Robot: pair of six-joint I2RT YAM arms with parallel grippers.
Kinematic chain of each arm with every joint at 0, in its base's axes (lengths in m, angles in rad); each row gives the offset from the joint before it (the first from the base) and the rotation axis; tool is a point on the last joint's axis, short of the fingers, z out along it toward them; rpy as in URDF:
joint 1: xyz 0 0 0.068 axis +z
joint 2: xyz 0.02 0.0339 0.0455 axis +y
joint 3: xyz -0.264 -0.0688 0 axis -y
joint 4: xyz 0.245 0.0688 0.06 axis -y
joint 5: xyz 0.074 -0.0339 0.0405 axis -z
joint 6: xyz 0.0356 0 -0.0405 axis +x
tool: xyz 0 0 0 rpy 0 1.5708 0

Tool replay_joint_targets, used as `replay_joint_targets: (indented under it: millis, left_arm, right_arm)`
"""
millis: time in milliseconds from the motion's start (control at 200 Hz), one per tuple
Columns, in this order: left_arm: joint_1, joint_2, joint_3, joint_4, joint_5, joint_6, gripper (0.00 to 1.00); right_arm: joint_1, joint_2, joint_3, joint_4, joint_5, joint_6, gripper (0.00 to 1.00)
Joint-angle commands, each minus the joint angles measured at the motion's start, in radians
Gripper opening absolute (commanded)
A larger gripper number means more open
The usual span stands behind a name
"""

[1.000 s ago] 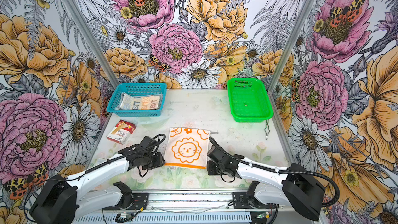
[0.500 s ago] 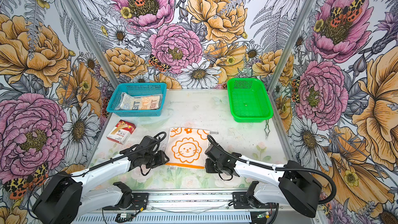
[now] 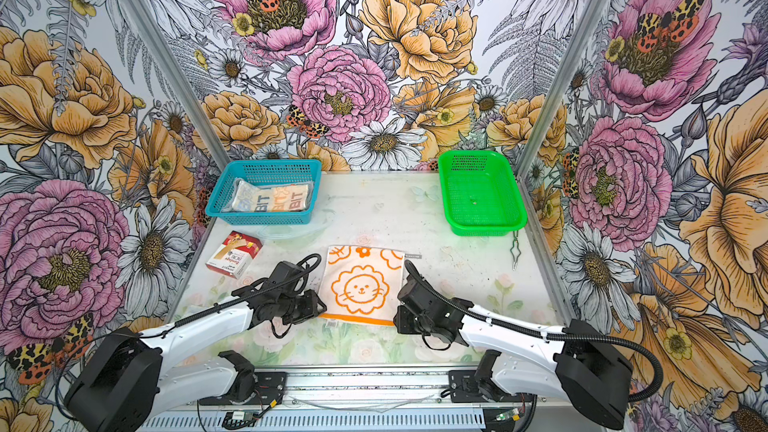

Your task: Fold and stack the towels

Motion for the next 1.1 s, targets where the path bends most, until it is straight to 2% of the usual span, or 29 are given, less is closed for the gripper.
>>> replay_joint_targets:
  millis: [0,120,330,425,465,580,710,931,1096]
  left_arm:
    - [0.005,0.022,-0.017,-0.024,0.009,0.014,0.37]
    - [0.005,0.017,-0.018,-0.025,0.011,0.013,0.33]
    - [0.002,0.016,-0.021,-0.024,0.015,0.011,0.12]
    - [0.003,0.018,-0.017,-0.024,0.017,0.013,0.02]
    - [0.002,0.018,-0.017,-0.024,0.018,0.013,0.00]
    - [-0.001,0.011,-0.015,-0.025,0.022,0.010,0.00]
    - [-0.027,-0.020,-0.008,-0.051,0.018,-0.008,0.00]
    - [-0.133,-0.133,0.029,-0.133,-0.034,-0.096,0.00]
    - [-0.120,-0.200,0.068,-0.156,-0.065,-0.101,0.00]
  right_arm:
    - [0.010,0.075,0.036,0.018,0.012,-0.012,0.36]
    - [0.033,0.167,0.061,0.035,0.010,-0.005,0.38]
    - [0.061,0.205,0.036,0.111,0.037,0.044,0.40]
    - [0.064,0.213,0.030,0.117,0.033,0.054,0.34]
    - [0.065,0.213,0.027,0.119,0.029,0.058,0.28]
    - [0.064,0.176,0.008,0.116,0.032,0.067,0.00]
    - [0.060,0.094,-0.035,0.108,0.027,0.088,0.00]
    - [0.061,-0.079,-0.068,0.011,0.000,0.078,0.00]
    - [0.000,-0.182,-0.053,-0.027,0.008,0.046,0.00]
